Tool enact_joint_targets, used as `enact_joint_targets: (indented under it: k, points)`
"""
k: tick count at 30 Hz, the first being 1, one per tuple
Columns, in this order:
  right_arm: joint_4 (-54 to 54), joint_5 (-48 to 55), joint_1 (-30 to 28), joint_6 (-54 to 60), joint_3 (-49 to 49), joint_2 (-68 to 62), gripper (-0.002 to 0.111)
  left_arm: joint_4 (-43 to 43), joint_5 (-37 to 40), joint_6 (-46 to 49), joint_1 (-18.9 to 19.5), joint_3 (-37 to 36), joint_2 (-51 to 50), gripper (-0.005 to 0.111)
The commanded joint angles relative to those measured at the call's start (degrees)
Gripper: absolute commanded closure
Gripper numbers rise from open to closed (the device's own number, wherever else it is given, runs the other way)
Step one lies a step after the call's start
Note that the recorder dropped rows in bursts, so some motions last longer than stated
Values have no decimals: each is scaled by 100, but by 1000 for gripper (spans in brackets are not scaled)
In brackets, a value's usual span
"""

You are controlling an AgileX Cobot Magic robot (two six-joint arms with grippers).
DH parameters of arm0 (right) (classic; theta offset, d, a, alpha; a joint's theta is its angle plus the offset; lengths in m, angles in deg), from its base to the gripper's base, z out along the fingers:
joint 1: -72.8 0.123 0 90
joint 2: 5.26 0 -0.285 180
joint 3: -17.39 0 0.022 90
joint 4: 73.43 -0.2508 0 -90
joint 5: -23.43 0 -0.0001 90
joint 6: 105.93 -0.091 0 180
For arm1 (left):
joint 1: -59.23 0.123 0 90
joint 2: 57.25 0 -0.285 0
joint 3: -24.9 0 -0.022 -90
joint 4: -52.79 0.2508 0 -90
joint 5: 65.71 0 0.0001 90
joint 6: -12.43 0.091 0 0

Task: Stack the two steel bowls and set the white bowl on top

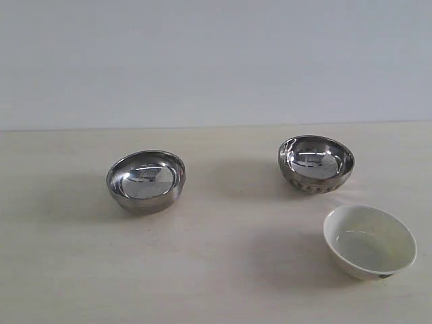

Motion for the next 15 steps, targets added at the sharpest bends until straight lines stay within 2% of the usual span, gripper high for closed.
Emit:
enact_joint_targets:
  k: [1,5,8,12,13,14,15]
  points:
    - [43,-22,-15,-3,-3,30,108,-222,-353,-102,16,-16,8,103]
    - [43,-22,-15,-3,-3,30,108,-237,-1076,-102,16,-16,8,103]
    - [43,-22,-15,-3,-3,30,108,-237,-2306,-102,16,-16,8,103]
    - [43,-22,-15,-3,-3,30,108,-237,-4373,-102,16,-16,8,103]
    - [43,-22,-15,-3,-3,30,108,-227,-5126,-282,16,-16,8,103]
    - [43,-22,-15,-3,-3,30,108,-237,-5456,-381,16,-16,8,103]
    - [43,-22,-15,-3,-3,30,108,-304,-6289,-692,16,-16,8,103]
